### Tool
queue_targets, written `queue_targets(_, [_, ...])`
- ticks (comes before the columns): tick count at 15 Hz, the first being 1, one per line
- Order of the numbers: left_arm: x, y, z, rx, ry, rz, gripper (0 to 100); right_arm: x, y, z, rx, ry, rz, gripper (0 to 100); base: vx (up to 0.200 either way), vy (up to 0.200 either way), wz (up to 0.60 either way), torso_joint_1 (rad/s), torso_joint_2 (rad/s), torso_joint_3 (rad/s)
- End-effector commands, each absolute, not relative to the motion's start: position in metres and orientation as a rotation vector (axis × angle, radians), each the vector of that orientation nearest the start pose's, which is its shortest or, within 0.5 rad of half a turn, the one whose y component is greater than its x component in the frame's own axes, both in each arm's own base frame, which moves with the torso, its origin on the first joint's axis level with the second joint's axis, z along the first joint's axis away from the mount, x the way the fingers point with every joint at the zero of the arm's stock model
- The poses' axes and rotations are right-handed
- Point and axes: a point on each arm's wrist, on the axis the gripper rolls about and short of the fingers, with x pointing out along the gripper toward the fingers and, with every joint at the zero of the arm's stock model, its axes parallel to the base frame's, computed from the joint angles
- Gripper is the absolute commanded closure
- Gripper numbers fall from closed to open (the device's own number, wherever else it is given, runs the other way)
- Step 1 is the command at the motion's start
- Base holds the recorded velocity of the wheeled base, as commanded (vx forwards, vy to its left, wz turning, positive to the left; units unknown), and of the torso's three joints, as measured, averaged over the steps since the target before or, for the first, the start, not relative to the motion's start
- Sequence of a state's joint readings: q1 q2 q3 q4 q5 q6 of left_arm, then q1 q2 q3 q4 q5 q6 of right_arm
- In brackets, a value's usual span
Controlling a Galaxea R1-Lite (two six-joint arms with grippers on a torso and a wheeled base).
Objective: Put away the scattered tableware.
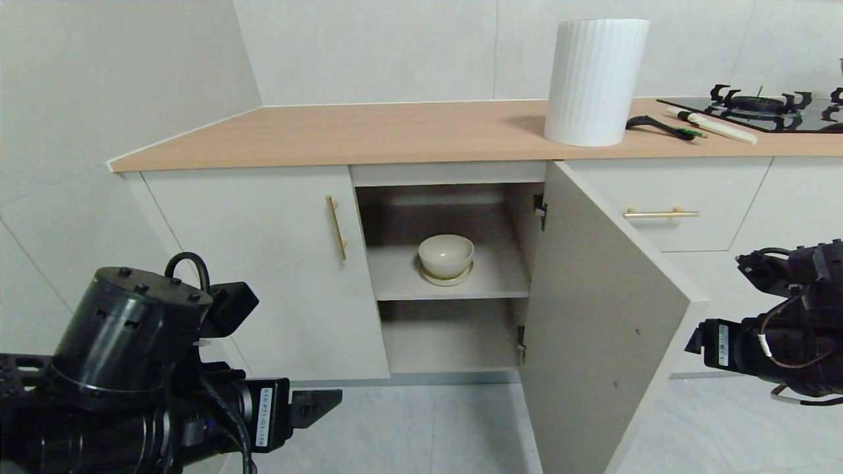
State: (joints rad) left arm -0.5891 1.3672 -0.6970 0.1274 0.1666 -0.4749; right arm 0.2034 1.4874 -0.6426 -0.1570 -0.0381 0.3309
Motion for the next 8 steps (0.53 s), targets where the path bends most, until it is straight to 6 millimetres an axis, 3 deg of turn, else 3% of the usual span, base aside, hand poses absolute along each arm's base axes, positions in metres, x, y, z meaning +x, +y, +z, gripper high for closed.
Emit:
queue_targets(1, [0.163, -0.105, 0.173, -0.153, 0.812, -0.213, 0, 0.224, 0.058, 0.15, 0.214, 0.717, 0.091, 0, 0.0, 0.0, 0.0, 0.0, 0.0, 0.0])
queue_targets(4, [0.163, -0.104, 0.173, -0.152, 0.81, -0.214, 0, 0.23, 0.075, 0.145, 0.197, 0.701, 0.155, 0, 0.0, 0.0, 0.0, 0.0, 0.0, 0.0])
queue_targets(8, [0.162, -0.104, 0.175, -0.157, 0.801, -0.217, 0, 0.259, 0.109, 0.143, 0.168, 0.644, 0.255, 0, 0.0, 0.0, 0.0, 0.0, 0.0, 0.0])
